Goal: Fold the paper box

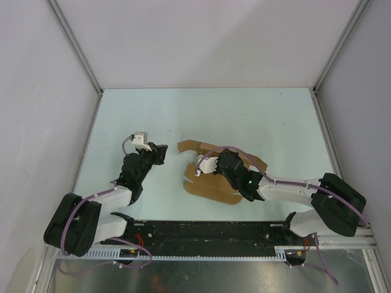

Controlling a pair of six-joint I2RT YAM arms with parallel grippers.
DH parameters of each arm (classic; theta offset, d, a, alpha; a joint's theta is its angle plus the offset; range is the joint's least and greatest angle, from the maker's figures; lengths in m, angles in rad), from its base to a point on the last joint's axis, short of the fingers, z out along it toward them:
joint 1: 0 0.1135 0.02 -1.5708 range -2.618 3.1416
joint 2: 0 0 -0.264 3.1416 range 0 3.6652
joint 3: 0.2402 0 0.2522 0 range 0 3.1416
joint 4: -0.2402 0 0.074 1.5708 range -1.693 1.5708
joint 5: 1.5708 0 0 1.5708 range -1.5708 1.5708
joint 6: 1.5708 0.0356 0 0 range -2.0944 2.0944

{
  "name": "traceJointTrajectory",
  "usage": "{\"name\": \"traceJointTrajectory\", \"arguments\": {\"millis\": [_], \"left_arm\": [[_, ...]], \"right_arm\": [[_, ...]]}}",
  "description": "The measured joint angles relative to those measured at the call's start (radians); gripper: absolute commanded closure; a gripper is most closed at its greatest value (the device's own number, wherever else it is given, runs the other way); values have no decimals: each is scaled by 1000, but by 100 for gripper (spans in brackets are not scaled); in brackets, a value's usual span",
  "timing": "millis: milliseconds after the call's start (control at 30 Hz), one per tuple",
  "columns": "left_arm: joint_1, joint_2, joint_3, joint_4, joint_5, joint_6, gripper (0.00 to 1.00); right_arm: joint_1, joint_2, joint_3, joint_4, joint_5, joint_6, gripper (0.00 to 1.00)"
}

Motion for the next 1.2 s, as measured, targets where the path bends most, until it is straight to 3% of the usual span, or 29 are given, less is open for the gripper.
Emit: {"name": "traceJointTrajectory", "arguments": {"millis": [700,1200], "left_arm": [[2,245,39,111,80,-29,86],[2,405,144,176,297,-54,92]], "right_arm": [[101,1,-109,203,101,-30,100],[105,25,-114,213,101,-6,100]]}}
